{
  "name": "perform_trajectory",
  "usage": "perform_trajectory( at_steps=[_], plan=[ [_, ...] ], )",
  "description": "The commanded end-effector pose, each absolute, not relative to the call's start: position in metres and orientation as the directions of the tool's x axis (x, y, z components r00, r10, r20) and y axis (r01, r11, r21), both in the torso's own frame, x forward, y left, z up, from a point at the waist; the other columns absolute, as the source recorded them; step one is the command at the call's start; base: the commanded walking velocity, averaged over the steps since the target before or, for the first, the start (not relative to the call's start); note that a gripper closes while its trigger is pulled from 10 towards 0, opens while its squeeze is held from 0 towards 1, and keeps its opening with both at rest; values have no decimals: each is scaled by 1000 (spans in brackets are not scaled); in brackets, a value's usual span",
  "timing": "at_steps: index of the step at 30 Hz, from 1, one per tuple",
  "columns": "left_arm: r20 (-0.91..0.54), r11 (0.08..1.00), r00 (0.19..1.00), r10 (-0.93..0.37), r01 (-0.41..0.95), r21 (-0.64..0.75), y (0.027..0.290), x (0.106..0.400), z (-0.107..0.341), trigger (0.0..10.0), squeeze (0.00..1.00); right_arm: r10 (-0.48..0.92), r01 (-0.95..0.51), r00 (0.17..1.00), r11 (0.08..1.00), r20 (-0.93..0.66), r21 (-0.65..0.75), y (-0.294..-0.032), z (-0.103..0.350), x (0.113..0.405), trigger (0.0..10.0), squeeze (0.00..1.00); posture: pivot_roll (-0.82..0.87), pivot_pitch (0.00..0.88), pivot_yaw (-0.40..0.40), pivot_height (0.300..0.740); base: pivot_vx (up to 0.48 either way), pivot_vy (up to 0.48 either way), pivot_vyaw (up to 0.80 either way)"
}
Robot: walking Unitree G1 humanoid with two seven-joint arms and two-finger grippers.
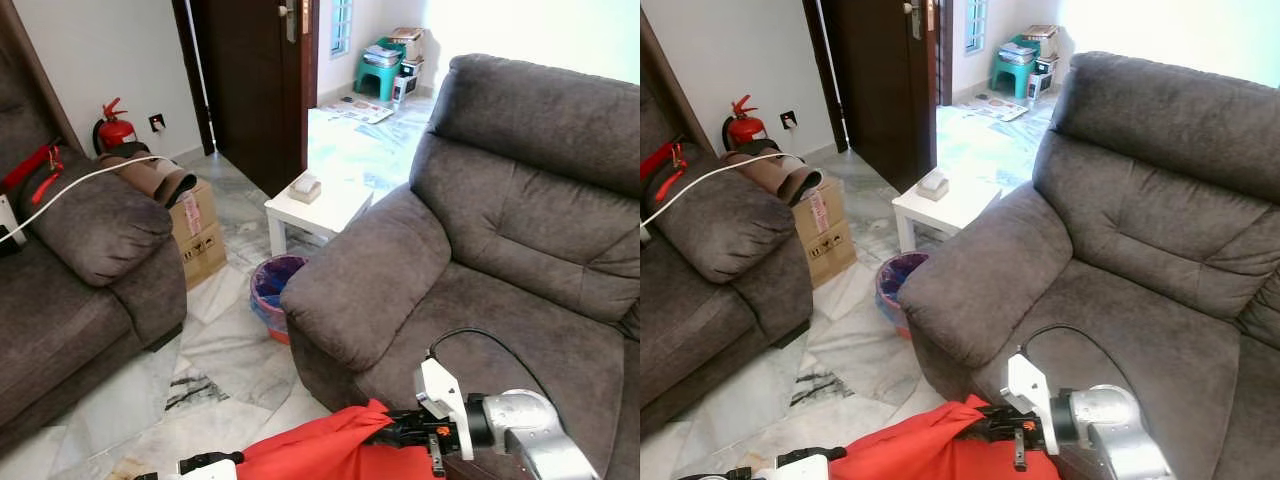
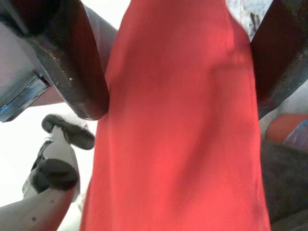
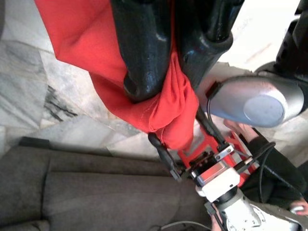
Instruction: Move the pillow to the sofa from floor
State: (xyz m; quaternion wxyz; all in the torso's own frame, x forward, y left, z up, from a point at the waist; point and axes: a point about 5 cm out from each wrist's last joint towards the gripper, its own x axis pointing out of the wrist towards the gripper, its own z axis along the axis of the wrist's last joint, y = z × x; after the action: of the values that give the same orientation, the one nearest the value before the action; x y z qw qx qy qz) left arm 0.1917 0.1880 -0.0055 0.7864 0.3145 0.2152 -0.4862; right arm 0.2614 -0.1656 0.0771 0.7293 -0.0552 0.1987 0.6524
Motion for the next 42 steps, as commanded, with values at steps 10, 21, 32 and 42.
perform_trajectory(
  at_steps=[10, 21, 32, 42],
  plan=[
    [-707, 329, 416, -572, 906, 268, 200, 181, -18, 10000, 0, 961, -992, 68, 94, -269, 85, -161, 108, 270, 10000, 0, 73, 53, -16, 740, 0, 0, 0],
    [-706, 362, 439, -555, 892, 271, 202, 178, -22, 10000, 0, 952, -991, 73, 103, -297, 85, -162, 104, 268, 10000, 0, 77, 55, -13, 740, 0, 0, 0],
    [-715, 353, 415, -562, 902, 247, 203, 175, -23, 0, 0, 949, -989, 80, 113, -304, 93, -163, 99, 266, 10000, 0, 80, 52, -10, 740, 0, 0, 0],
    [-717, 349, 403, -569, 908, 234, 201, 178, -23, 0, 0, 946, -988, 90, 124, -311, 92, -163, 98, 266, 10000, 0, 79, 47, -10, 740, 0, 0, 0]
  ],
)
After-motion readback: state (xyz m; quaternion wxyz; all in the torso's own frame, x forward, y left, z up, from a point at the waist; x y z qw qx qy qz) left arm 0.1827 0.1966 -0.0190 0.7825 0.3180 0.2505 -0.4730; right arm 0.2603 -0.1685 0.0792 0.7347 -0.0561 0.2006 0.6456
